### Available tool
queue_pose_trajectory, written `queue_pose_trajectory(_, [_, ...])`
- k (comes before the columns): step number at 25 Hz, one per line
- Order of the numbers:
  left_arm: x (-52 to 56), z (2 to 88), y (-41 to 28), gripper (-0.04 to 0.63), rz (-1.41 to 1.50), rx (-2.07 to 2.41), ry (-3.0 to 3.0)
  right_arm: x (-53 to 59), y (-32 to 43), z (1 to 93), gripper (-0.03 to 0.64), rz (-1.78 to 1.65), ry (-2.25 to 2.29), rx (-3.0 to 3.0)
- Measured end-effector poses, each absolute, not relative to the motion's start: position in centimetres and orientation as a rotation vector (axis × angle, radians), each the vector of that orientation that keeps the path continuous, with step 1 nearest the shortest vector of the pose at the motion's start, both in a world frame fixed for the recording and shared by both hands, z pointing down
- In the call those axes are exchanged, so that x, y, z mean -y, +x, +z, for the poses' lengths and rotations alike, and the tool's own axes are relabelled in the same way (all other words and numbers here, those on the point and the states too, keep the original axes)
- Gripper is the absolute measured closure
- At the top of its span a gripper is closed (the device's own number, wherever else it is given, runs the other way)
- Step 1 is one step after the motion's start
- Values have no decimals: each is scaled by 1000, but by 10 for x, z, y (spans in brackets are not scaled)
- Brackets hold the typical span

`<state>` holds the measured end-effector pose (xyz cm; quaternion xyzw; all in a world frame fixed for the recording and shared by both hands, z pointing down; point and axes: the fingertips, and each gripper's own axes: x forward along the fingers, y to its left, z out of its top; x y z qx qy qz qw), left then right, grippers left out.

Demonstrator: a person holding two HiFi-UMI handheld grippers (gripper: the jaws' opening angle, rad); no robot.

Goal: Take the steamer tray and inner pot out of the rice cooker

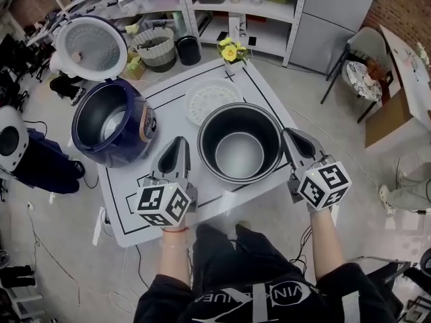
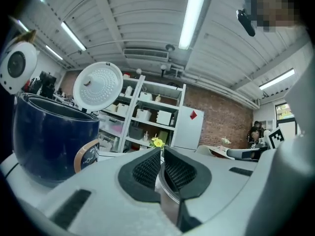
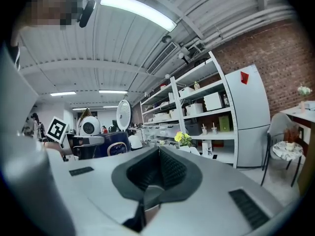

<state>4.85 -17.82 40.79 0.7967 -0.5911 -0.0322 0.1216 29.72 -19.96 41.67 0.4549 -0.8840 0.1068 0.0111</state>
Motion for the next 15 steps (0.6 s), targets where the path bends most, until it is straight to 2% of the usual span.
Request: queue_pose_trajectory(15, [155, 346, 52, 581, -126, 1793, 2418, 171, 293, 358, 618, 204, 1383, 2838])
